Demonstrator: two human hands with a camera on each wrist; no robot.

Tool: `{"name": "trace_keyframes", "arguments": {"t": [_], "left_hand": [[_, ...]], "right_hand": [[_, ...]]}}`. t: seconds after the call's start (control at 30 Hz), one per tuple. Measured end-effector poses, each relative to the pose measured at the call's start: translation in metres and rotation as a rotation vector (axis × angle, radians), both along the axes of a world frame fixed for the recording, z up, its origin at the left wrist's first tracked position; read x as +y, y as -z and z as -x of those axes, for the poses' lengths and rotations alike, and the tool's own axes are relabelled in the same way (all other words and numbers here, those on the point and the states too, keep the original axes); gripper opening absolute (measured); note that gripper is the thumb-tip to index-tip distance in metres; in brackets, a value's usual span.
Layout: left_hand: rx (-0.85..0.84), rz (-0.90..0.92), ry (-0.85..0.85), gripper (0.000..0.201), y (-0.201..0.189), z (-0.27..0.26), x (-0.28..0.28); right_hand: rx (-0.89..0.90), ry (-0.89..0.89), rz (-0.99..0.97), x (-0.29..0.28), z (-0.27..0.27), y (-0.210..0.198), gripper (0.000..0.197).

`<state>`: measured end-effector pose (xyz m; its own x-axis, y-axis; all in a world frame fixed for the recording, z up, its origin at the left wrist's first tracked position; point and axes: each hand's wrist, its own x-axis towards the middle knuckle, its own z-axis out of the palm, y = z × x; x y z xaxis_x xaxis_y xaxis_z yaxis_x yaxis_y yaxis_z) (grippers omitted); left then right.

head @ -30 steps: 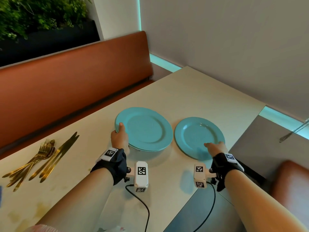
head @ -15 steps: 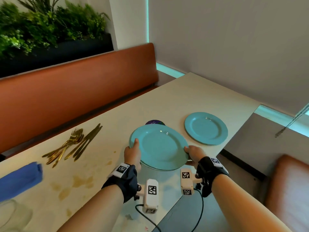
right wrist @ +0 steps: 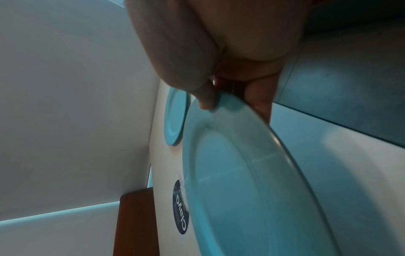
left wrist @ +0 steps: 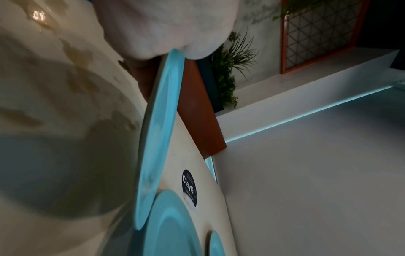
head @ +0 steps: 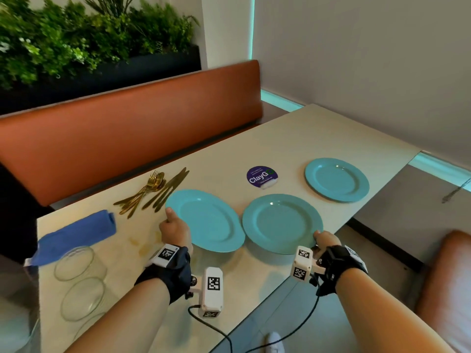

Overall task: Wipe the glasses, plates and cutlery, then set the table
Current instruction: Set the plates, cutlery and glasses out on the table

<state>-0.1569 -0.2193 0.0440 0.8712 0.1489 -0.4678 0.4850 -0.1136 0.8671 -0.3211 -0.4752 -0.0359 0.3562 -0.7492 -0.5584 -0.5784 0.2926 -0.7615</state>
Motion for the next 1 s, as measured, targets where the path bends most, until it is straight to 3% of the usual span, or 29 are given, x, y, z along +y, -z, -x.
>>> {"name": "trace_keyframes", "arguments": {"t": [0.3, 0.43, 0.67, 0.87, 1.0], "left_hand": [[-0.022, 0.023, -0.058, 0.065, 0.012, -0.019, 0.017], [-0.012, 0.028, -0.056, 0.065, 0.014, -0.019, 0.015], [-0.038, 0.080, -0.110, 0.060, 0.007, -0.020, 0.009], [-0.080, 0.087, -0.192, 0.061, -0.005, -0.025, 0.016], [-0.100, 0.088, -0.206, 0.060, -0.012, -0.023, 0.020]], "right_hand": [[-0.074, 0.118, -0.111, 0.013, -0.005, 0.010, 0.043], [0.020, 0.036, -0.059, 0.014, -0.008, 0.006, 0.040], [0.101, 0.079, -0.168, 0.024, -0.010, 0.000, 0.011], [0.150, 0.015, -0.160, 0.031, -0.005, 0.020, 0.021], [0.156, -0.016, -0.152, 0.036, -0.005, 0.021, 0.018]]}}
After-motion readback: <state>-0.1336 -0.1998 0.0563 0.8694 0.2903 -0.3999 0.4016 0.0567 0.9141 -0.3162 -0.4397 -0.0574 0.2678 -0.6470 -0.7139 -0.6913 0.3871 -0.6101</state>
